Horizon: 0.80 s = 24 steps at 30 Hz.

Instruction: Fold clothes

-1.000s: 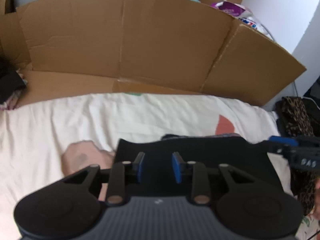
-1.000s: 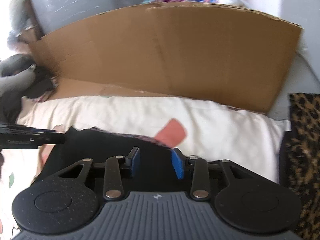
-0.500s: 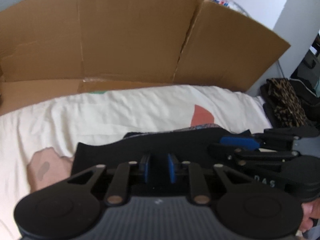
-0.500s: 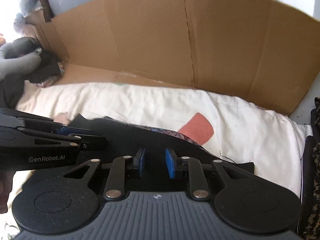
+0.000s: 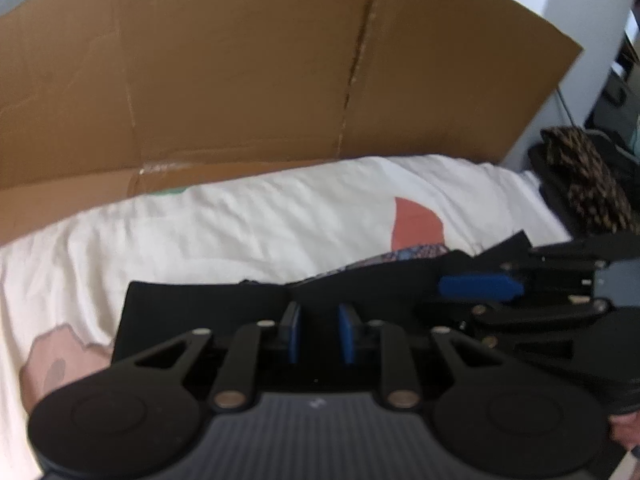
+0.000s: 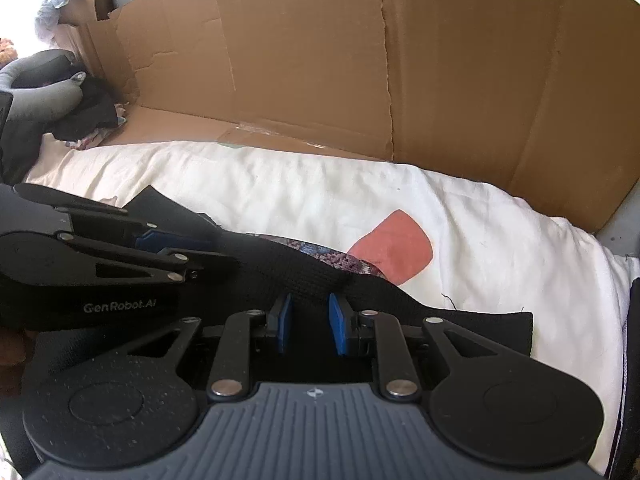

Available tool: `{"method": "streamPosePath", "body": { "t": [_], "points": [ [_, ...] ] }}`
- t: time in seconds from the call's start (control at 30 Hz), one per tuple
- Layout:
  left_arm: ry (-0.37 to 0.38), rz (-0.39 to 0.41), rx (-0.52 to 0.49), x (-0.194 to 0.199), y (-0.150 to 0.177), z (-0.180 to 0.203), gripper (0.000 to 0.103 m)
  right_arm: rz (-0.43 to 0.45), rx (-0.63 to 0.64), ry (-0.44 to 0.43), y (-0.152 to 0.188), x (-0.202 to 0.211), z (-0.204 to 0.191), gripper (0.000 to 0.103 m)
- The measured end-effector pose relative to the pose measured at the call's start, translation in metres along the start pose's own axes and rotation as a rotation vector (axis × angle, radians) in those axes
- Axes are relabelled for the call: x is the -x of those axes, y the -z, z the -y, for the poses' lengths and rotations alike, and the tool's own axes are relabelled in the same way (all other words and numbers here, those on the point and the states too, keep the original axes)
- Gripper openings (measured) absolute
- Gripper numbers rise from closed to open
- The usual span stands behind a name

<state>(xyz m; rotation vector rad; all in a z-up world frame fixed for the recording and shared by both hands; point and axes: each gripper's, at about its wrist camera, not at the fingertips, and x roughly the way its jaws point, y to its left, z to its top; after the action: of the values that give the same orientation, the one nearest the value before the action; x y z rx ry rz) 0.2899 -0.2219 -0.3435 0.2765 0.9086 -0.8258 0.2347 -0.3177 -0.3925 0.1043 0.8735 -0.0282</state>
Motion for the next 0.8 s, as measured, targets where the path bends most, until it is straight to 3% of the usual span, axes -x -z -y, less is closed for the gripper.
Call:
{"method": "streamPosePath", "body": {
  "t": [0.17,0.37,0.47,0.5,0.53,0.73,0.8],
  "points": [
    [0.012,-0.008,0.038,0.017,-0.011,-0.003,0.021,0.007,-0.003,0.004,-0.008,0.008,-0.001,0.027],
    [0.021,0.072,0.026,0.065,-0.004,-0.001,0.027,0.079,-0.032,0.012,-0.009,0.048,0.001,0.032],
    [0.030,0.116,0.038,0.075,0.006,0.002,0.044,0.099,-0.059,0.005,0.001,0.062,0.001,0.039],
    [0.022,0.136,0.046,0.077,0.010,0.004,0.056,0.098,-0.044,0.013,0.006,0.063,-0.003,0.042],
    [0.015,0.144,0.054,0.077,0.013,0.007,0.058,0.096,-0.030,0.021,0.011,0.064,-0.006,0.044],
    [0.021,0.065,-0.007,0.062,0.036,0.025,0.048,0.048,0.019,0.047,0.033,0.057,-0.021,0.046],
    [0.023,0.038,0.018,0.053,0.039,0.021,0.047,0.031,0.035,0.054,0.036,0.051,-0.022,0.047]
  ]
}}
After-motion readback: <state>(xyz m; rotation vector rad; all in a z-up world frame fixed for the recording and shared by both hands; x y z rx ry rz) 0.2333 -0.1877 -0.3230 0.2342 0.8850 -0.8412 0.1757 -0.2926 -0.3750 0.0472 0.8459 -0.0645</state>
